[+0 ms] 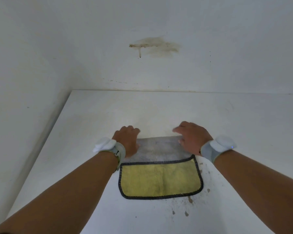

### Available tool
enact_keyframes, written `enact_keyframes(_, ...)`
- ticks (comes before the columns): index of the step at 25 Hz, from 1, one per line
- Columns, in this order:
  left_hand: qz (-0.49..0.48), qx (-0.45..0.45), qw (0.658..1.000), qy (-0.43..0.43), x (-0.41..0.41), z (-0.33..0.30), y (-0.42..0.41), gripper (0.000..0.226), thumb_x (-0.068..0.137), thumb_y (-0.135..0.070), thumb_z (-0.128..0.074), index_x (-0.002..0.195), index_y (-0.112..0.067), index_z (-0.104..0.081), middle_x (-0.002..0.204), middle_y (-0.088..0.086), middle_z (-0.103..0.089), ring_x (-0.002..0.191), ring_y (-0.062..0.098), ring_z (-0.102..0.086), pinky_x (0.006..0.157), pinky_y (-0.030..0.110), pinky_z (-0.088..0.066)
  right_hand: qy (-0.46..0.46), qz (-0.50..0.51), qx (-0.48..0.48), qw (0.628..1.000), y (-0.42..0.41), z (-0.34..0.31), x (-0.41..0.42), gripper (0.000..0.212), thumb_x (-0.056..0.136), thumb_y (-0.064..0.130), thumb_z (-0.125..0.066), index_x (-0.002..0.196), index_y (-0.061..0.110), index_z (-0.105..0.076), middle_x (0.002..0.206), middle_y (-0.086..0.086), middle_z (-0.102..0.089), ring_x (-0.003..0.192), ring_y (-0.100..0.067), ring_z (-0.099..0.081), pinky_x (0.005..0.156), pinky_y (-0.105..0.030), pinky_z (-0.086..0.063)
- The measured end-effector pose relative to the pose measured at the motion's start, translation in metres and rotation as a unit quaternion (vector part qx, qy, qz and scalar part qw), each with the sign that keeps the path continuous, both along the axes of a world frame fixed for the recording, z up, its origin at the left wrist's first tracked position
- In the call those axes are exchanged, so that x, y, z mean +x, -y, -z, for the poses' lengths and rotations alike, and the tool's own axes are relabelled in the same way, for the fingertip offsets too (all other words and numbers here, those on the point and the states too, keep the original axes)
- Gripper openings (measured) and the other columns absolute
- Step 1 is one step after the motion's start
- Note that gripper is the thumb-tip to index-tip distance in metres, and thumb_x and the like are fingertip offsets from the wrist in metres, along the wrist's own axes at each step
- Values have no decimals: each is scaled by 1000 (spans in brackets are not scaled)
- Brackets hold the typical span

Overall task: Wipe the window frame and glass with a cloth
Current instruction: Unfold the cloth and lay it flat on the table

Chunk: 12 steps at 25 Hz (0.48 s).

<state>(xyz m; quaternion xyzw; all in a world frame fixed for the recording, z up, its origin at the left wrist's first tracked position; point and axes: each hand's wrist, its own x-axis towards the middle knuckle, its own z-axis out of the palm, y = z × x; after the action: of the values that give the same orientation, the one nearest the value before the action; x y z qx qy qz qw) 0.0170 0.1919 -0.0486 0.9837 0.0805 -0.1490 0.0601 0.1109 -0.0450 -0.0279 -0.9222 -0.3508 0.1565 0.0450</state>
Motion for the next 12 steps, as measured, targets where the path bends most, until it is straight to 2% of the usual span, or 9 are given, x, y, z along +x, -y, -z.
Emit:
enact_keyframes(2, 21, 22, 998, -54, 10, 4, 3, 53, 90, -32, -56, 139, -21, -41, 138, 4, -47, 127, 26, -45, 105, 39, -38, -10, -13, -71, 997, -14, 5, 10, 54, 94, 20, -50, 145, 28, -34, 140, 4, -41, 127, -21, -40, 102, -37, -40)
enact_keyframes(3, 23, 34, 997, -68, 12, 5, 3, 48, 89, -30, -56, 135, -20, -45, 134, 4, -51, 123, 26, -49, 103, 39, -41, -3, -26, -106, 994, -19, 9, 11, 55, 93, 18, -51, 144, 27, -35, 139, 3, -43, 126, -22, -40, 101, -38, -40)
enact_keyframes(6, 49, 65, 994, -78, 14, 1, -2, 28, 89, -26, -55, 114, -13, -60, 119, 7, -58, 107, 26, -59, 89, 35, -50, 32, -48, -163, 985, -27, 15, 11, 37, 91, 14, -49, 127, 23, -54, 123, -1, -55, 117, -22, -47, 95, -36, -43)
enact_keyframes(8, 63, 55, 995, -60, 8, -7, -8, 21, 91, -26, -51, 105, -13, -60, 112, 7, -57, 102, 26, -59, 82, 33, -48, 27, -49, -147, 988, -24, 7, 10, 27, 89, 9, -48, 109, 18, -62, 111, -2, -58, 106, -22, -55, 85, -32, -47)
enact_keyframes(12, 90, 1, 996, 10, -22, -25, -14, 7, 90, -23, -50, 86, -17, -51, 86, 0, -54, 80, 22, -56, 69, 32, -45, 24, -82, -50, 995, 0, -10, 8, 18, 87, 7, -46, 94, 16, -60, 91, 3, -49, 83, -19, -54, 71, -27, -43)
